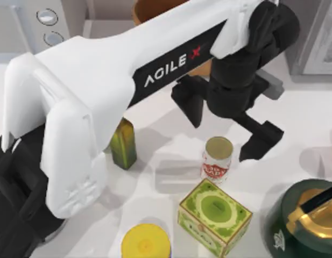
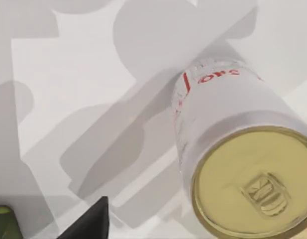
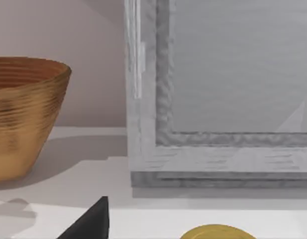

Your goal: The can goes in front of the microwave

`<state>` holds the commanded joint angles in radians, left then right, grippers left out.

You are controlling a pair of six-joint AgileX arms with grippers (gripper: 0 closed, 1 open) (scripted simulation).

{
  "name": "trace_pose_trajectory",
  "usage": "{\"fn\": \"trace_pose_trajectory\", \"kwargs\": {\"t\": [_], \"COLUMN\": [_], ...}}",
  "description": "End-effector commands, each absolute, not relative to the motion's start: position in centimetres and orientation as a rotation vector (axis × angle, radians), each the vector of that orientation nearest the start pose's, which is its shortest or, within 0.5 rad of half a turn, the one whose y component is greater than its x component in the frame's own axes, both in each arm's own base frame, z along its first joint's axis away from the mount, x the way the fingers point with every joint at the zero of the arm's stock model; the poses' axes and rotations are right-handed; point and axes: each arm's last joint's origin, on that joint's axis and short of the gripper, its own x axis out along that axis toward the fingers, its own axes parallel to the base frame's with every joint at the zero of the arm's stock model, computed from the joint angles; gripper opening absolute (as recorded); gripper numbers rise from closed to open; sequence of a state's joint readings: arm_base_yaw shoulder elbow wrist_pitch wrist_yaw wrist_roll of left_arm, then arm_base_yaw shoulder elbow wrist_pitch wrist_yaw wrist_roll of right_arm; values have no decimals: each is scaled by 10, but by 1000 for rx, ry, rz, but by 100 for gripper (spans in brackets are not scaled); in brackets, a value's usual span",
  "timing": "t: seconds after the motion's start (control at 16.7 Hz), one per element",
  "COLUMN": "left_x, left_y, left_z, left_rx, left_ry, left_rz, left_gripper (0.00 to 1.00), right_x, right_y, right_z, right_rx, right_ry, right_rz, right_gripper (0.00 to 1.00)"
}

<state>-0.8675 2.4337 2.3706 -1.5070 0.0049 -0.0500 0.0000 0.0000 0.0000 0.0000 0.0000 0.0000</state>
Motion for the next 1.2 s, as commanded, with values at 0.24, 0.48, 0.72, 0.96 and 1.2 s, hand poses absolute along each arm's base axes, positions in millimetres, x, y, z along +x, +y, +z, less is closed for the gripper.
{"fn": "trace_pose_trajectory", "kwargs": {"t": [0.24, 0.48, 0.72, 0.96, 1.2], "left_x": [314, 313, 312, 312, 312], "left_y": [-358, -358, -358, -358, -358], "left_z": [209, 174, 157, 157, 157], "left_rx": [629, 631, 630, 630, 630], "left_ry": [1474, 1479, 1477, 1477, 1477], "left_rz": [-630, -628, -629, -629, -629], "left_gripper": [100, 100, 100, 92, 62], "right_x": [106, 106, 106, 106, 106], "right_y": [-1, -1, -1, -1, -1], "right_z": [160, 160, 160, 160, 160], "right_rx": [0, 0, 0, 0, 0], "right_ry": [0, 0, 0, 0, 0], "right_rz": [0, 0, 0, 0, 0], "right_gripper": [100, 100, 100, 100, 100]}}
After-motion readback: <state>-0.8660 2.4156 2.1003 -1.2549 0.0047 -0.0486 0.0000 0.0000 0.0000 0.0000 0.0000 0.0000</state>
